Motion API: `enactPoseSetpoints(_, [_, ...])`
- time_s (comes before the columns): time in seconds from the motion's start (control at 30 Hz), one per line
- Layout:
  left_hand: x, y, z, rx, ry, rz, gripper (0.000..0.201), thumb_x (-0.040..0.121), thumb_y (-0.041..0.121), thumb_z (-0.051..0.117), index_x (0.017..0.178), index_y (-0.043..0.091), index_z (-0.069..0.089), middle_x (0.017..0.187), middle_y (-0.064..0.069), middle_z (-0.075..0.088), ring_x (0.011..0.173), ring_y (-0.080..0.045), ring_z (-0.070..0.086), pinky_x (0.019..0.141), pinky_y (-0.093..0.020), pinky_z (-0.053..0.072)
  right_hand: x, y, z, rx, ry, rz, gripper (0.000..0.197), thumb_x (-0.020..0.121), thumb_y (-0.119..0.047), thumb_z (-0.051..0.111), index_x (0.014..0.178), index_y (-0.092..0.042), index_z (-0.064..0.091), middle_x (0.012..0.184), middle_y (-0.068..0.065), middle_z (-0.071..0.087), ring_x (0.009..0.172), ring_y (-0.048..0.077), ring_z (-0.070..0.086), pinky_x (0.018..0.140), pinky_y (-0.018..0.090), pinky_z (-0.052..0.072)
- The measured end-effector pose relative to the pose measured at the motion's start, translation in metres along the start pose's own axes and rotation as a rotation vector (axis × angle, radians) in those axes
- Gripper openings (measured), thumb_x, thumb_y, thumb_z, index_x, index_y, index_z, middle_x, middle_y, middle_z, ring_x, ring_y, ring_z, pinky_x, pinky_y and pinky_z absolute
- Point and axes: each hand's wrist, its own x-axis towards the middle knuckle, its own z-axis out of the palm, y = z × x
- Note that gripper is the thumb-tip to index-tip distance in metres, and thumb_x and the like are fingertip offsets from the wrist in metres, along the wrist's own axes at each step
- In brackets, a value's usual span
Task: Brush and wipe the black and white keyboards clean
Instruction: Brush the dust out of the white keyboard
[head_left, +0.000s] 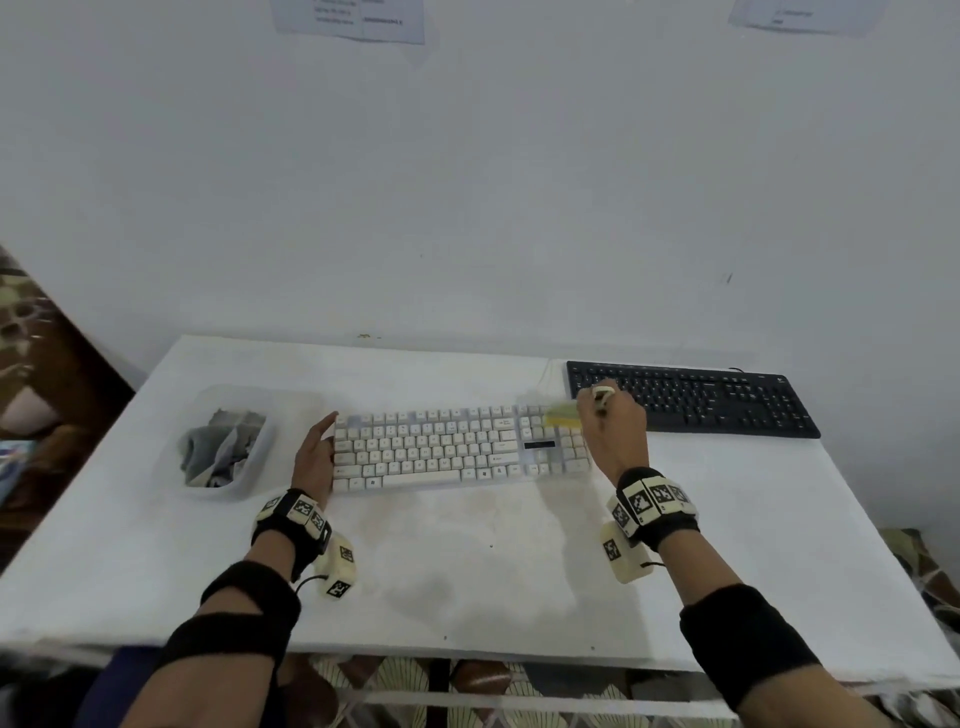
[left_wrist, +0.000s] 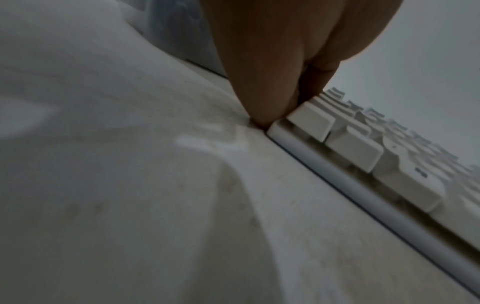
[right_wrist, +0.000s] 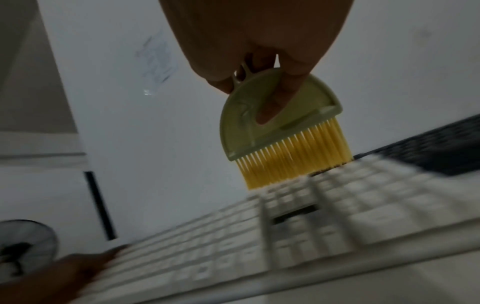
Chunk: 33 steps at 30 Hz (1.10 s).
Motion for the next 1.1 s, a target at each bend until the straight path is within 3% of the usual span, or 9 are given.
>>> enactPoseSetpoints(0.1, [-0.002,0.001,-0.001,0.017,0.008,0.013,0.047,0.1,0.007,0.04,0.136,0.03,0.061,0.127,-0.013,0.068,0.116,-0.031,0.067,0.099,-0.045,0.055,-0.012,-0.042,0.038,0.119,-0.099,-0.069,0.034,0.105,-0.037,0.05,0.081,-0.013,0.058,0.066,-0.003,0.059,0.057,0.013,0.055,0.055,0.026,0.043])
enactPoseSetpoints(0.2, [-0.006,0.003,0.0,-0.065,0.025,-0.004,0.047,0.101,0.009,0.04,0.136,0.028,0.063,0.116,-0.013,0.073,0.106,-0.029,0.072,0.094,-0.046,0.058,-0.025,-0.085,0.082,0.169,-0.23,-0.143,0.031,0.104,-0.042,0.05,0.087,-0.017,0.058,0.072,-0.006,0.064,0.061,0.002,0.058,0.056,0.021,0.046])
enactPoseSetpoints(0.3, [-0.015,0.012,0.005,-0.268,0.036,-0.078,0.041,0.107,0.021,0.033,0.137,0.018,0.061,0.096,-0.011,0.072,0.084,-0.026,0.071,0.079,-0.039,0.056,-0.04,-0.119,0.122,0.223,-0.333,-0.249,0.031,0.103,-0.045,0.05,0.096,-0.018,0.064,0.078,-0.003,0.069,0.069,0.009,0.063,0.064,0.029,0.053])
enactPoseSetpoints(0.47, [-0.015,0.015,0.002,-0.337,-0.026,-0.112,0.061,0.109,0.055,0.018,0.139,0.018,0.057,0.087,-0.007,0.077,0.091,-0.024,0.068,0.081,-0.037,0.05,-0.066,-0.152,0.165,0.328,-0.414,-0.37,0.024,0.103,-0.034,0.057,0.106,-0.015,0.072,0.082,0.0,0.073,0.069,0.01,0.063,0.069,0.025,0.053])
enactPoseSetpoints(0.57, [-0.011,0.011,-0.004,-0.306,-0.065,-0.104,0.072,0.106,0.063,0.013,0.144,0.018,0.055,0.105,-0.012,0.071,0.099,-0.024,0.066,0.095,-0.04,0.049,-0.077,-0.154,0.18,0.36,-0.446,-0.388,0.021,0.101,-0.026,0.061,0.112,-0.014,0.073,0.099,0.004,0.076,0.085,0.015,0.07,0.082,0.033,0.057])
enactPoseSetpoints(0.7, [-0.01,0.008,-0.006,-0.301,-0.081,-0.085,0.074,0.105,0.066,0.017,0.147,0.018,0.054,0.107,-0.013,0.068,0.098,-0.026,0.065,0.088,-0.041,0.049,-0.082,-0.155,0.184,0.402,-0.481,-0.377,0.021,0.101,-0.025,0.061,0.115,-0.015,0.073,0.103,0.003,0.076,0.086,0.008,0.068,0.084,0.028,0.056])
enactPoseSetpoints(0.87, [-0.009,0.008,-0.002,-0.307,-0.079,-0.069,0.068,0.108,0.059,0.019,0.148,0.016,0.053,0.133,-0.02,0.065,0.128,-0.033,0.059,0.117,-0.05,0.038,-0.068,-0.148,0.176,0.232,-0.415,-0.439,0.023,0.105,-0.025,0.053,0.106,-0.01,0.071,0.082,0.004,0.074,0.07,0.016,0.066,0.068,0.029,0.051])
enactPoseSetpoints(0.97, [-0.011,0.006,-0.002,-0.313,-0.077,-0.063,0.067,0.108,0.059,0.019,0.147,0.016,0.053,0.125,-0.017,0.069,0.121,-0.03,0.062,0.118,-0.05,0.037,-0.063,-0.147,0.168,0.179,-0.344,-0.443,0.025,0.105,-0.026,0.052,0.098,-0.009,0.069,0.067,0.0,0.066,0.057,0.009,0.053,0.059,0.026,0.04])
enactPoseSetpoints(1.1, [-0.008,0.005,-0.005,-0.285,-0.094,-0.065,0.071,0.107,0.061,0.016,0.147,0.017,0.054,0.131,-0.016,0.066,0.123,-0.027,0.061,0.122,-0.044,0.032,-0.064,-0.159,0.17,0.342,-0.444,-0.364,0.026,0.104,-0.029,0.057,0.103,-0.008,0.073,0.062,-0.009,0.059,0.052,-0.001,0.053,0.056,0.01,0.035])
